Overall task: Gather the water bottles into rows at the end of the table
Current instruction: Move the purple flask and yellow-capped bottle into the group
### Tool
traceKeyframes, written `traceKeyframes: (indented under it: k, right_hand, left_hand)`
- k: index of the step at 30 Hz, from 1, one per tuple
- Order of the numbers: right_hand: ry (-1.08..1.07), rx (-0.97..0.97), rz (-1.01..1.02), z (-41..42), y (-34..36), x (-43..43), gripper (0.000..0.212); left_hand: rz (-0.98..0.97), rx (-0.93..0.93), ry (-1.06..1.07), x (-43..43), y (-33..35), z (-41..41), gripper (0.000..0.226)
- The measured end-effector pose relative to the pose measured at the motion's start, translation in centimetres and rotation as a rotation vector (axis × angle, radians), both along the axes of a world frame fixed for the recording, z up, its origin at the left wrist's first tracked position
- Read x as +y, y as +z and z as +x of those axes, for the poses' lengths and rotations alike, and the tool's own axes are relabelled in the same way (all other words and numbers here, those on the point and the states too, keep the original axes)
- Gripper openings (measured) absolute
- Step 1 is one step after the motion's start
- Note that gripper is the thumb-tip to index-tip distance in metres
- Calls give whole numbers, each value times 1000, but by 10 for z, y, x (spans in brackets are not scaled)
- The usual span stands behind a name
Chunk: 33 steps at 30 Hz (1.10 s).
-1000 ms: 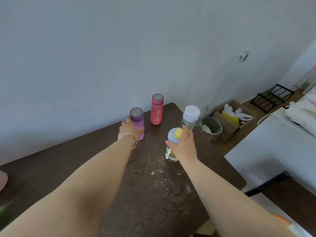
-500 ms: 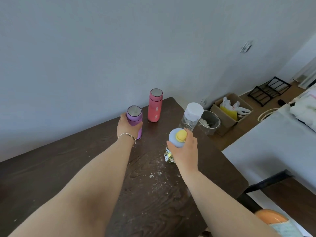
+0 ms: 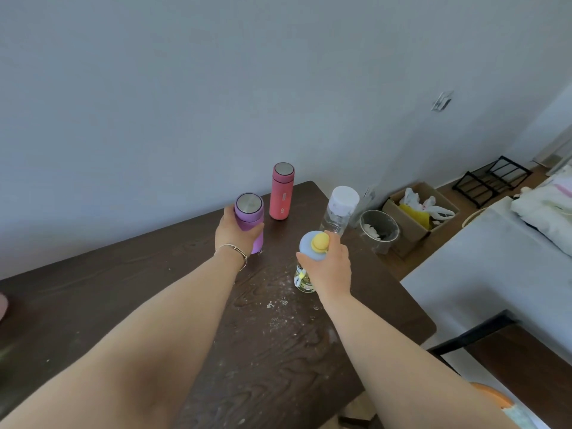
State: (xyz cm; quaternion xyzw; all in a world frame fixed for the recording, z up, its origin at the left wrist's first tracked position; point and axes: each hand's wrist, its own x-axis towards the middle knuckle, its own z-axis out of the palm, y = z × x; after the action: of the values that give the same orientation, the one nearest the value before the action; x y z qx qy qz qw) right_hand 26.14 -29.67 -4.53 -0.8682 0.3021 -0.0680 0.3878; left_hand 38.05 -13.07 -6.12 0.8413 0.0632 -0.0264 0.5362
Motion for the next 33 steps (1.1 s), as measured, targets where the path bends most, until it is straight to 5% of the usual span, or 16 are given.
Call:
traceKeyframes:
  k: [14,33]
  right_hand:
    - [186,-92,89,-89,35,31,73]
    - [482,-36,104,-169,37,185,72]
  left_hand:
    - [30,11,121,53,30,-162,58]
    - [90,66,418,224,26,-318,57]
